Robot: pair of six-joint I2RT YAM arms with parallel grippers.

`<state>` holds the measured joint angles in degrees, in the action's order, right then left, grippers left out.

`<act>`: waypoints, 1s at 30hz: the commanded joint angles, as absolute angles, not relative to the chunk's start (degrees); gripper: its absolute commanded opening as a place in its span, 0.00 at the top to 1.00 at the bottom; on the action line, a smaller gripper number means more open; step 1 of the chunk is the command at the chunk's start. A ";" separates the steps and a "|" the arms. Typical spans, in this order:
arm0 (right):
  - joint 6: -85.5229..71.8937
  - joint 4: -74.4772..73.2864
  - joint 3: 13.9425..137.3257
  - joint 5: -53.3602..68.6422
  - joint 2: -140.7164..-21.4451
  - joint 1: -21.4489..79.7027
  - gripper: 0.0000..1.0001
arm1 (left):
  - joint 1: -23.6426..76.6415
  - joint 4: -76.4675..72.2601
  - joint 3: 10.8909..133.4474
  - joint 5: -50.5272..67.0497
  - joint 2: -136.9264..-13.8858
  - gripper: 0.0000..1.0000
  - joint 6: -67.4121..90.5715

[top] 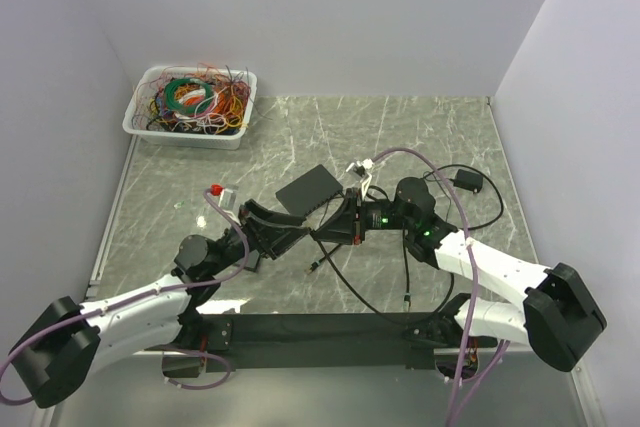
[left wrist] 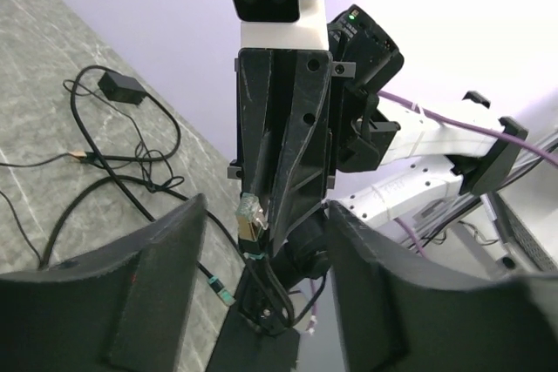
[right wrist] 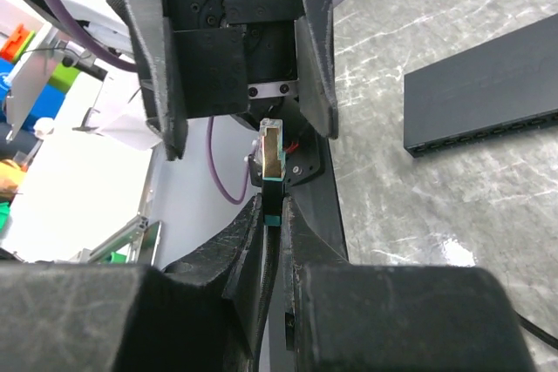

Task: Insert the plug into the switch port

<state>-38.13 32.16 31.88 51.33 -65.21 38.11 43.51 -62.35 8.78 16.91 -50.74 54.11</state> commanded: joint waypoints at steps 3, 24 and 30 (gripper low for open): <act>-39.81 38.22 31.82 52.29 -65.83 38.50 1.00 | 43.33 -67.33 9.14 19.42 -51.41 0.43 54.32; -21.89 4.24 40.34 22.34 -56.70 43.33 0.21 | 43.33 -44.32 14.50 8.88 -47.20 0.99 53.70; -18.20 -1.39 41.74 6.26 -54.23 51.75 0.29 | 43.33 -37.98 17.13 5.28 -47.11 0.99 55.98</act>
<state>-22.68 4.51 39.09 17.87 -54.63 47.70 43.20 -42.15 13.74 8.62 -47.31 54.78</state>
